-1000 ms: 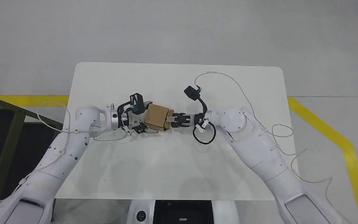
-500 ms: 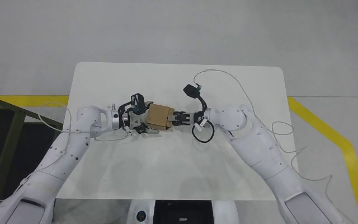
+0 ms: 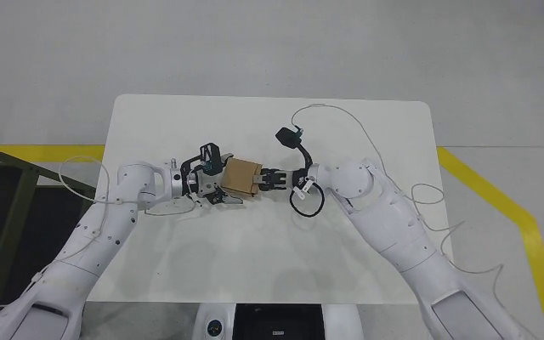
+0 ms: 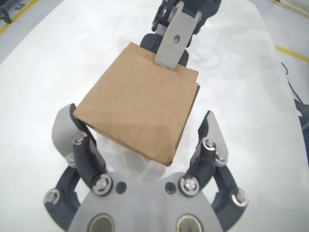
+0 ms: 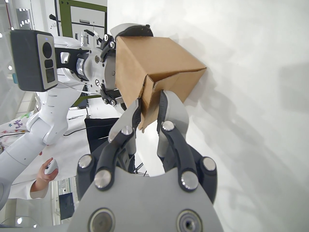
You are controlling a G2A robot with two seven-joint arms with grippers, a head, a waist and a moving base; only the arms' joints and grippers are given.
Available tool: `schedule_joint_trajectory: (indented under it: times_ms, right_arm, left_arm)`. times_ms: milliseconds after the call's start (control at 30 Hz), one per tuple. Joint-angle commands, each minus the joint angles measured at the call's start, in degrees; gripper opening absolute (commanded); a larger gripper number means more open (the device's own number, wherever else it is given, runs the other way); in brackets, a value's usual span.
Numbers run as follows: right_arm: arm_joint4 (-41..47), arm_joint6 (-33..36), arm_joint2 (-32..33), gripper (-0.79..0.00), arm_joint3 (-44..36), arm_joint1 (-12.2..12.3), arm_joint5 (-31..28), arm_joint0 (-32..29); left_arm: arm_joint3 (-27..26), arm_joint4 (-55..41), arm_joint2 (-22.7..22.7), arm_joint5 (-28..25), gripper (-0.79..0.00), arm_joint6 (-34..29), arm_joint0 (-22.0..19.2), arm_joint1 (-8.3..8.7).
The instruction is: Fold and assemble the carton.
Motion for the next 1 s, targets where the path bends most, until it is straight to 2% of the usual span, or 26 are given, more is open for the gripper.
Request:
schedule_joint_trajectory:
  times_ms: [0, 167, 467, 667, 733, 767, 967]
  right_arm:
    - [0.94, -0.31, 0.47, -0.579, 0.18, 0.02, -0.48, -0.41]
    - [2.59, -0.07, 2.03, -0.533, -0.24, 0.38, -1.52, -1.77]
    - [3.98, 1.03, 5.07, -0.533, -3.1, 1.42, -1.71, -5.14]
    - [3.22, 0.16, 6.71, -0.64, -3.77, 2.01, -1.64, -6.75]
    - [2.78, -0.28, 6.97, -0.757, -4.0, 2.13, -1.66, -7.16]
    - [2.62, -0.37, 6.95, -0.785, -4.05, 2.16, -1.66, -7.28]
    - [2.11, -0.56, 4.48, -0.785, -3.07, 1.59, -1.9, -6.36]
  left_arm:
    - [-0.05, -0.04, -0.09, 0.02, 0.0, -0.11, 0.19, -0.03]
    - [-0.11, -0.2, -0.38, 0.26, 0.0, -0.47, 0.49, -0.11]
    - [-0.43, -0.6, -0.7, 0.39, 0.0, -1.22, 0.82, -0.29]
    - [-0.46, -0.71, -0.86, 0.25, 0.0, -1.58, 0.82, -0.43]
    - [-0.46, -0.66, -0.93, 0.26, 0.0, -1.74, 0.81, -0.47]
    - [-0.46, -0.67, -0.96, 0.24, 0.0, -1.78, 0.81, -0.49]
    - [-0.41, -0.69, -1.09, 0.15, 0.0, -1.98, 0.78, -0.64]
